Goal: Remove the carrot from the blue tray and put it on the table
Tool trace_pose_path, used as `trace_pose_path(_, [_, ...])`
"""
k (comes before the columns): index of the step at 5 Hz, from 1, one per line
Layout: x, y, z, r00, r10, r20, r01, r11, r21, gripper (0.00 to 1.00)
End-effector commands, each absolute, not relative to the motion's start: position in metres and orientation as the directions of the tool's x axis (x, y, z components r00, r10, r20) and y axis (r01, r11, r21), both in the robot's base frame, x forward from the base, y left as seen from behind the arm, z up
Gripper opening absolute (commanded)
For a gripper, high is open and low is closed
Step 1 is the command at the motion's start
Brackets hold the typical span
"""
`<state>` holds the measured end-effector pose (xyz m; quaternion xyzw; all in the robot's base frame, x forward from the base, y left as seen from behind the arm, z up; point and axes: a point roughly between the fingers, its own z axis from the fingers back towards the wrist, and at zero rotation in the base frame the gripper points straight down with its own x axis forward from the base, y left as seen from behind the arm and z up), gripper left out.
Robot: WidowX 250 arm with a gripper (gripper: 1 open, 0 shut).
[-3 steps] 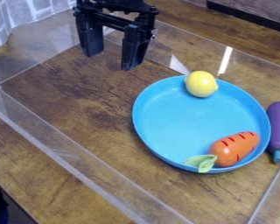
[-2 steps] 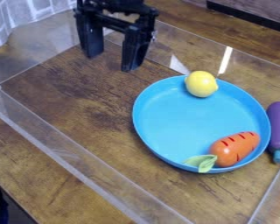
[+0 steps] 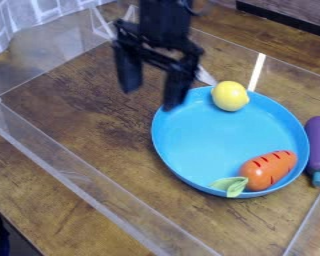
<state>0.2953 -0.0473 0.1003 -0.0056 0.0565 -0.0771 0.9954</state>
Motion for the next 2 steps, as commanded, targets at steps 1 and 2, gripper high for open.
trace_pose_path(1, [0.307, -0.079, 0.103, 0.974, -0.224, -0.033, 0.223, 0.975, -0.013, 1.00])
trace_pose_path(2, [0.313, -0.111, 0.094, 0.953, -0.302, -0.006, 0.302, 0.953, -0.011, 1.00])
